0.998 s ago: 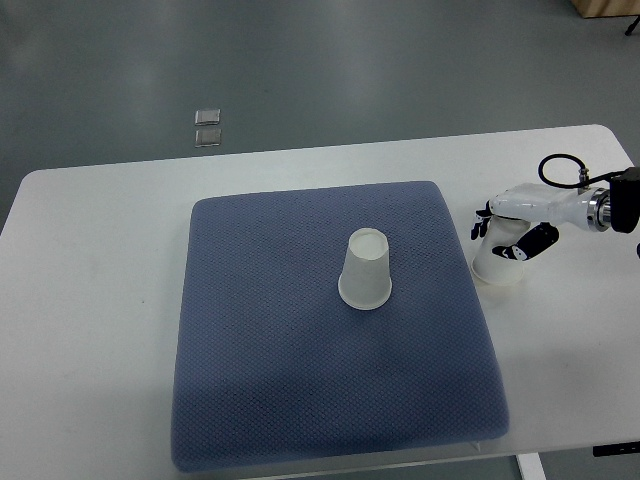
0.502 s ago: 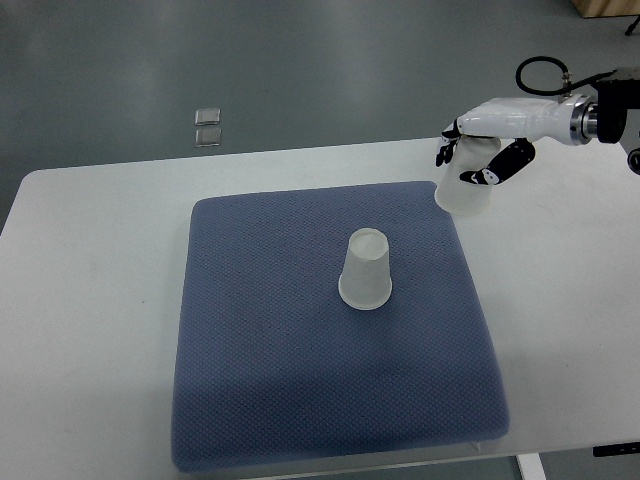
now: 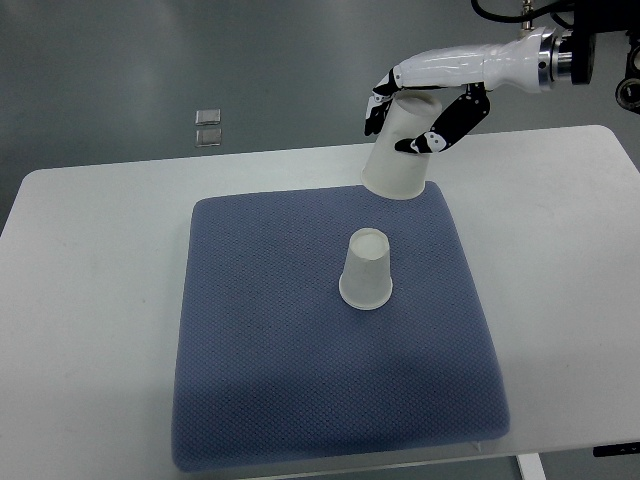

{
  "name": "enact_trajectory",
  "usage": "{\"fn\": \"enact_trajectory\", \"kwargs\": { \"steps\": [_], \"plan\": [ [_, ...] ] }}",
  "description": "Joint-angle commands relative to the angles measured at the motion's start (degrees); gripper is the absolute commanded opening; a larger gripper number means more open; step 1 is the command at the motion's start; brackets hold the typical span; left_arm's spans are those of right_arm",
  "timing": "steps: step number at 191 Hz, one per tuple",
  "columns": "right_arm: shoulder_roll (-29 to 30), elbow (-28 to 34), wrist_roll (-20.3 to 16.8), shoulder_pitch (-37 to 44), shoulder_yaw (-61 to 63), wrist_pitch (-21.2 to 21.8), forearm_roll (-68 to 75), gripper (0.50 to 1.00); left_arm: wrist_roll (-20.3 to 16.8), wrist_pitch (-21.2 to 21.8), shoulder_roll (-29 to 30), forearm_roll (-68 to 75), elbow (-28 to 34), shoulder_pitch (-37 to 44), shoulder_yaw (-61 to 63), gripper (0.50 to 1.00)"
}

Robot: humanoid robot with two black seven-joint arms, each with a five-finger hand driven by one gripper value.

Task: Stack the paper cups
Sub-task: 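Lift the cup and carry it over the cup on the pad, then lower the held cup down onto the upside-down cup on the pad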

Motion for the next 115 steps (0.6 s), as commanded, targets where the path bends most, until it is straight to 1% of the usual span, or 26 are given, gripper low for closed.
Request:
{"fn": "enact_trajectory", "kwargs": {
  "steps": [1,50,115],
  "plan": [
    [1.4,0.2,-0.3,-1.0,0.2,-0.3,1.9,0.500,0.0,0.0,0.0,0.0,0.0,-0.1,0.0,1.000],
    [4.2,-0.6,-0.7,-6.5,0.2,-2.3,1.1,0.500,0.0,0.0,0.0,0.0,0.0,-0.1,0.0,1.000],
    [4.5,-1.4,-0.7,-8.7,0.2,-3.8,0.4,0.500,0.0,0.0,0.0,0.0,0.0,-0.1,0.0,1.000]
  ]
}}
